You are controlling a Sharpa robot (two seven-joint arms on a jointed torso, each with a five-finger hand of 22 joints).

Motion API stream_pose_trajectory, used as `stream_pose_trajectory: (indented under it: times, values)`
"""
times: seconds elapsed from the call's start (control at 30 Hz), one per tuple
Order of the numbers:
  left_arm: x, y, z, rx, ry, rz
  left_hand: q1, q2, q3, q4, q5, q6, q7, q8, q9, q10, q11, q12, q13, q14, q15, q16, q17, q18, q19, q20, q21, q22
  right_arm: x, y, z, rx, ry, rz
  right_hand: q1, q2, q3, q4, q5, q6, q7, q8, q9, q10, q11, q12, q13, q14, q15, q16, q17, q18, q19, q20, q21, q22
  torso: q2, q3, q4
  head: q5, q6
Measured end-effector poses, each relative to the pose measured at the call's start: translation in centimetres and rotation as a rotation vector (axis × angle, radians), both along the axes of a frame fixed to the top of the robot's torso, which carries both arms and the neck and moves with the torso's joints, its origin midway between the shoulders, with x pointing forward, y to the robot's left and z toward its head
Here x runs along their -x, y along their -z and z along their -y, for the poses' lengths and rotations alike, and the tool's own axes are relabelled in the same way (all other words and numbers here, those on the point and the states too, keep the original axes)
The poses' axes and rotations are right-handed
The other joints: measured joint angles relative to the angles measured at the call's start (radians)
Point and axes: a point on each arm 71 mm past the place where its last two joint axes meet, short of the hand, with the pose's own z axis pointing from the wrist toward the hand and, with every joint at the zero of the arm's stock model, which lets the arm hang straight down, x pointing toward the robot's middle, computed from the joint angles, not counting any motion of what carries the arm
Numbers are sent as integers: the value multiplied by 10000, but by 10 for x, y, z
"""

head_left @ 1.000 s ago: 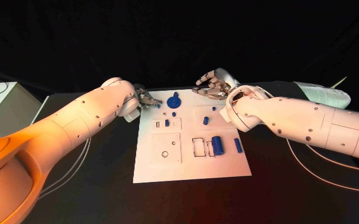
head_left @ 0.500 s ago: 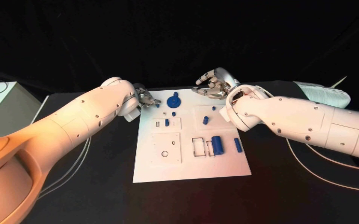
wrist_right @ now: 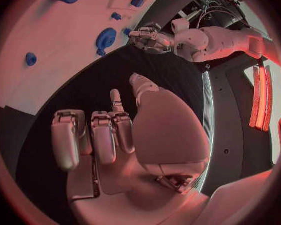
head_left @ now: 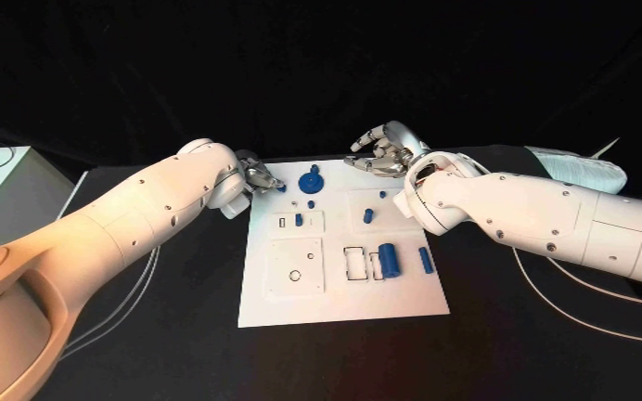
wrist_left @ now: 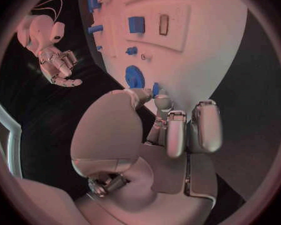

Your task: Assemble the parts on the task board

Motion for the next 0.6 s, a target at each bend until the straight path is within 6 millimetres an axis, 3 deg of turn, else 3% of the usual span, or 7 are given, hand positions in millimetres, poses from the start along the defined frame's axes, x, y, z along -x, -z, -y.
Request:
stream_pose_trajectory:
  times: [0.03,0.1,0.3,0.6]
  values:
    - [0,0,-1,31,-10,-6,-138,-32,16,15,171,0,0,145,0,103,-20,74,67,0,0,0,0,1,23,-23,36,34,0,0,0,2,5,0,0,0,0,0,0,0,0,25,4,0,0,0,0,0,0,0,0,0,0,0,0,0,-3,-1,0,5,0]
    - [1,-1,-2,109,-33,-17,-401,-111,514,-430,447,-55,-16,262,0,197,-46,144,145,35,-35,0,0,1,56,-56,73,82,0,0,1,7,18,-1,0,0,0,0,0,0,0,41,12,0,0,0,-1,0,0,0,0,0,0,0,0,0,-9,-1,5,13,1]
    - [5,-4,-9,382,-44,-29,-702,-173,537,-424,924,-49,-22,459,0,300,-86,201,211,1,-75,0,0,1,92,-92,78,139,0,0,3,23,65,-4,0,0,0,0,0,0,0,41,12,0,0,0,-1,0,0,0,0,0,0,0,0,-1,-39,-9,17,29,3]
    - [21,-16,-16,883,204,21,-1325,-516,425,-543,2299,335,-187,581,5,801,-263,519,589,0,-222,0,0,1,199,-199,196,350,-1,1,10,69,194,-17,0,0,0,0,0,0,0,40,12,0,0,0,-2,0,0,0,0,0,0,0,0,-2,-163,-51,87,51,-81]
